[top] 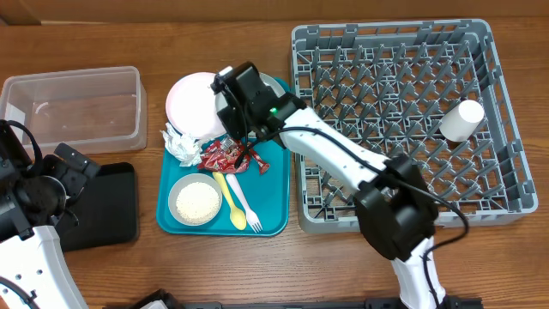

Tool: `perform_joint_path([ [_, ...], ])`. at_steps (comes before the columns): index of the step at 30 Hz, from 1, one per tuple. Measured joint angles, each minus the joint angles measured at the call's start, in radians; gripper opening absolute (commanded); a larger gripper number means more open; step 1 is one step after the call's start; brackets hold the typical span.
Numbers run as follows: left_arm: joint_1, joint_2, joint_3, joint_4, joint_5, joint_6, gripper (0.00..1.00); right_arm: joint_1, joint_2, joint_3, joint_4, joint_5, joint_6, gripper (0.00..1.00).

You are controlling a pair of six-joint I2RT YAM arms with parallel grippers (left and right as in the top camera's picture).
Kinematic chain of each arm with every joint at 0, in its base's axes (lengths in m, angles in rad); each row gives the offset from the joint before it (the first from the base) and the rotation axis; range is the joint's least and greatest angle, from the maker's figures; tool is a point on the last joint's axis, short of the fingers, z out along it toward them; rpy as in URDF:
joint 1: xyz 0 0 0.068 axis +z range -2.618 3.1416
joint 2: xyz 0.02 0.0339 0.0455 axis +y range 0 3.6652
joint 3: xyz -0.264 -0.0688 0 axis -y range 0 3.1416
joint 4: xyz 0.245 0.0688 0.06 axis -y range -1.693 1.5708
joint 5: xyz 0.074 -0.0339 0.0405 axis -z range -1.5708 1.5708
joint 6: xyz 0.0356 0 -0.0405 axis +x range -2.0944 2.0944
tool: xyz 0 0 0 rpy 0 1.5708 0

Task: Sort waste into correct bins and load items into the dishwasher rack
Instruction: 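Reach the right gripper to the grey plate and grip its edge, then lift the grey plate and stand it upright in the rack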

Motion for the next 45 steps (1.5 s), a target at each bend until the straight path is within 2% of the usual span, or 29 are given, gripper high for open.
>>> perform_joint_path([
  [8, 0.0, 0.0, 0.0, 0.0, 0.0, 0.0, 1.0, 0.0, 0.076, 0.0, 0.089, -0.04, 0.042, 0.45],
  [10, 0.0, 0.0, 0.0, 0.0, 0.0, 0.0, 1.0, 0.0, 0.084, 0.0, 0.098, -0.047, 0.047, 0.39],
  [15, 0.0, 0.0, 0.0, 0.0, 0.0, 0.0, 1.0, 0.0, 0.11, 0.0, 0.113, -0.054, 0.053, 0.32],
  [23, 0.0, 0.0, 0.0, 0.0, 0.0, 0.0, 1.0, 0.0, 0.118, 0.0, 0.132, -0.039, 0.052, 0.3],
  [24, 0.0, 0.0, 0.0, 0.0, 0.0, 0.0, 1.0, 0.0, 0.119, 0.0, 0.132, -0.039, 0.053, 0.29],
  [25, 0.0, 0.0, 0.0, 0.0, 0.0, 0.0, 1.0, 0.0, 0.123, 0.0, 0.131, -0.038, 0.053, 0.22],
  [27, 0.0, 0.0, 0.0, 0.0, 0.0, 0.0, 1.0, 0.0, 0.132, 0.0, 0.13, -0.033, 0.052, 0.17],
  [29, 0.0, 0.0, 0.0, 0.0, 0.0, 0.0, 1.0, 0.0, 0.137, 0.0, 0.13, -0.032, 0.052, 0.09],
  [33, 0.0, 0.0, 0.0, 0.0, 0.0, 0.0, 1.0, 0.0, 0.137, 0.002, 0.135, -0.024, 0.048, 0.04],
  [45, 0.0, 0.0, 0.0, 0.0, 0.0, 0.0, 1.0, 0.004, 0.137, 0.191, -0.108, 0.038, 0.044, 0.04],
])
